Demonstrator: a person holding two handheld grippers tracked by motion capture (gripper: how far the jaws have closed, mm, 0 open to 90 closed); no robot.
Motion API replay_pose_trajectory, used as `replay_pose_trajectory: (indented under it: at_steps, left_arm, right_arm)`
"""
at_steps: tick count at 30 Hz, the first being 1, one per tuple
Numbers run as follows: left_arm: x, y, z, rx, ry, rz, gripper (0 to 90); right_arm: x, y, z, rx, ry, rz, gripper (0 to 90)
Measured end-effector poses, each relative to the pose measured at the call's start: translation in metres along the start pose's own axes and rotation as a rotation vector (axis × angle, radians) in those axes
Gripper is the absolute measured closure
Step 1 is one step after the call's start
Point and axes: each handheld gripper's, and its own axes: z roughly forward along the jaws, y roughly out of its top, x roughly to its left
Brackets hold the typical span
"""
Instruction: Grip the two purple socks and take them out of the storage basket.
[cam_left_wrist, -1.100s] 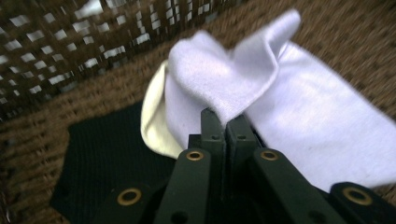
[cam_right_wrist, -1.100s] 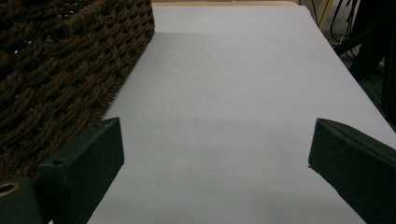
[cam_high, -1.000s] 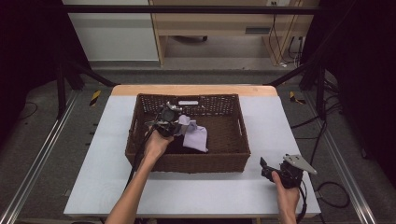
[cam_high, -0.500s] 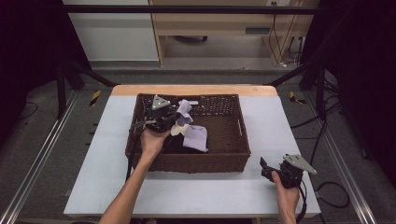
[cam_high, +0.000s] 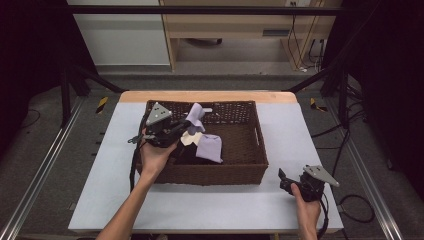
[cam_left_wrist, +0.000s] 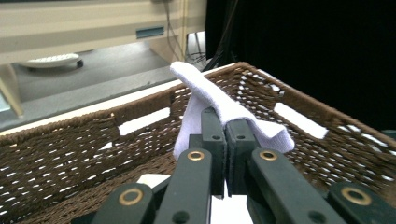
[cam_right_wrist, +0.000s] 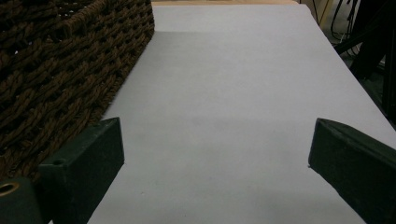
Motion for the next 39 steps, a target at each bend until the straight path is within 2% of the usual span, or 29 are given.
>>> replay_pose_trajectory:
  at_steps: [2, 7, 12, 23, 32, 39]
  left_arm:
    - [-0.004, 0.0, -0.007, -0.006, -0.03, 0.006, 87.6]
    - [-0.013, 0.001, -0.027, -0.032, -0.06, 0.032, 87.6]
    - [-0.022, -0.003, -0.049, -0.045, -0.075, 0.066, 87.6]
    - [-0.038, -0.018, -0.096, -0.083, -0.119, 0.106, 87.6]
    - [-0.048, -0.037, -0.118, -0.053, -0.143, 0.141, 87.6]
    - [-0.055, -0.059, -0.121, -0.006, -0.17, 0.148, 87.6]
  right_arm:
    - [0.0, 0.0, 0.0, -0.001, -0.001, 0.001, 3.9]
    - [0.0, 0.0, 0.0, -0.001, 0.0, 0.002, 3.9]
    - [0.0, 0.0, 0.0, 0.0, 0.001, 0.002, 3.9]
    - [0.0, 0.0, 0.0, -0.001, -0.002, 0.003, 3.9]
    - [0.0, 0.0, 0.0, -0.003, -0.005, 0.002, 3.9]
    - [0.0, 0.0, 0.0, 0.0, -0.008, 0.001, 3.9]
